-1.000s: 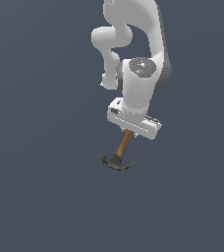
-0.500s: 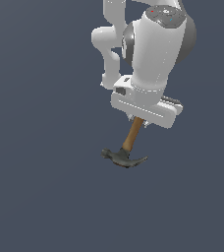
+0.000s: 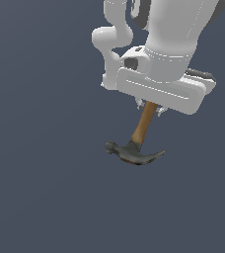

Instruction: Pick up the object and move it to a goal position.

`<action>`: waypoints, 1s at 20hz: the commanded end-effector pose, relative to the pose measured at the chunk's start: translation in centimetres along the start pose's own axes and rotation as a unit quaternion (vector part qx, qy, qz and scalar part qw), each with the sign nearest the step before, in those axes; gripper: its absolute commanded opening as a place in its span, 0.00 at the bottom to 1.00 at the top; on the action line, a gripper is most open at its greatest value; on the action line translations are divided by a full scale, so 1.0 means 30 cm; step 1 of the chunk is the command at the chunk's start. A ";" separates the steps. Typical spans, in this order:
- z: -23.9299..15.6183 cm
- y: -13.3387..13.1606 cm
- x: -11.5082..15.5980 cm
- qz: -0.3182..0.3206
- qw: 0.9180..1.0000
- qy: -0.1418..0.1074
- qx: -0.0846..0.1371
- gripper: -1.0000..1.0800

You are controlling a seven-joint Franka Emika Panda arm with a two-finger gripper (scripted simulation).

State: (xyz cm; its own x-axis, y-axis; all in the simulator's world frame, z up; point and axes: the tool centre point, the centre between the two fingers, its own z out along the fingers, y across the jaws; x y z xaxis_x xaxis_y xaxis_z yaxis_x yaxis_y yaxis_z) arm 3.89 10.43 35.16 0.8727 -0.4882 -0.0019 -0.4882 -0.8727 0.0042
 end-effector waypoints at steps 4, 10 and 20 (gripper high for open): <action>-0.125 -0.034 0.021 -0.001 1.000 0.001 0.001 0.00; -0.221 -0.064 0.040 -0.001 1.000 0.001 0.002 0.00; -0.296 -0.088 0.058 -0.002 1.000 0.001 0.002 0.00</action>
State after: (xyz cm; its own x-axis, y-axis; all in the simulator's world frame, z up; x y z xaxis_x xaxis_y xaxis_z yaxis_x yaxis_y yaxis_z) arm 6.63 11.88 43.56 0.8743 -0.4854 -0.0032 -0.4854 -0.8743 0.0031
